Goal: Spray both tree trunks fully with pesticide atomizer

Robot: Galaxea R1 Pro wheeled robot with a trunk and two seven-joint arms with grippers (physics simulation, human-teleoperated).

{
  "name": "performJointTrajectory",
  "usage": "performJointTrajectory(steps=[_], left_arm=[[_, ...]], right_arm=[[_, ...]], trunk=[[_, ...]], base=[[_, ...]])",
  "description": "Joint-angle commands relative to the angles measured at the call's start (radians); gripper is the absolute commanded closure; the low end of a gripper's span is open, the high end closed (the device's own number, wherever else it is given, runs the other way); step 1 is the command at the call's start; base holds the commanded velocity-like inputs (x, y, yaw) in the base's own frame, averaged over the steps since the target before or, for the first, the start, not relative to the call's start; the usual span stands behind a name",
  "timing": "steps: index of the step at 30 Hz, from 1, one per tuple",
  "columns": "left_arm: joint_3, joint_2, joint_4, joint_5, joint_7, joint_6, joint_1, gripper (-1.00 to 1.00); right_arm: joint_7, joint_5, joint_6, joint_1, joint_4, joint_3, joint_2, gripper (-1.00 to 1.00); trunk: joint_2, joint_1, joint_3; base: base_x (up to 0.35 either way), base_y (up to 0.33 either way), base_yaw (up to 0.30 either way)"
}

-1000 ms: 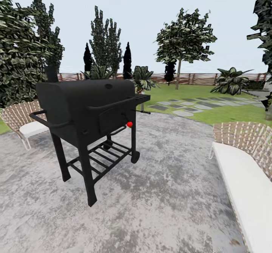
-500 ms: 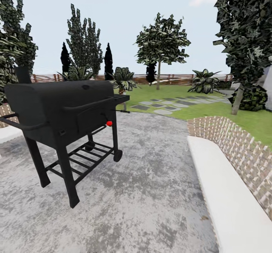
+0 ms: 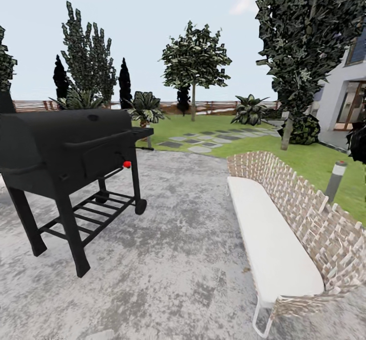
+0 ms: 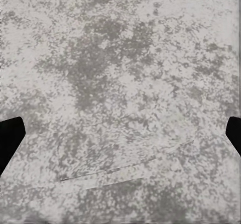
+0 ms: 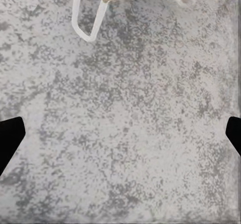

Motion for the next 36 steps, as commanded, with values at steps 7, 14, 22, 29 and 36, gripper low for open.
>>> performJointTrajectory(steps=[7, 14, 22, 29, 36], left_arm=[[0.000, 0.000, 0.000, 0.000, 0.000, 0.000, 0.000, -1.00], [0.000, 0.000, -0.001, 0.000, 0.000, 0.000, 0.000, -1.00], [0.000, 0.000, -0.001, 0.000, 0.000, -0.001, 0.000, -1.00], [0.000, 0.000, 0.000, 0.000, 0.000, -0.001, 0.000, -1.00], [0.000, 0.000, 0.000, 0.000, 0.000, -0.001, 0.000, -1.00]], right_arm=[[0.000, 0.003, -0.003, 0.000, 0.032, 0.004, -0.001, -1.00], [-0.002, 0.002, -0.003, 0.000, 0.033, 0.005, -0.001, -1.00], [-0.003, 0.002, -0.003, 0.000, 0.030, 0.005, 0.000, -1.00], [-0.003, 0.002, -0.003, 0.000, 0.031, 0.005, 0.001, -1.00], [-0.001, 0.002, -0.003, 0.000, 0.032, 0.005, 0.009, -1.00]], trunk=[[0.000, 0.000, 0.000], [0.000, 0.000, 0.000], [0.000, 0.000, 0.003], [0.000, 0.000, 0.008], [0.000, 0.000, 0.014]], base=[[-0.345, -0.001, -0.015], [-0.346, 0.000, -0.001], [-0.276, 0.000, -0.136], [-0.030, 0.000, -0.265], [-0.003, 0.000, -0.274]])
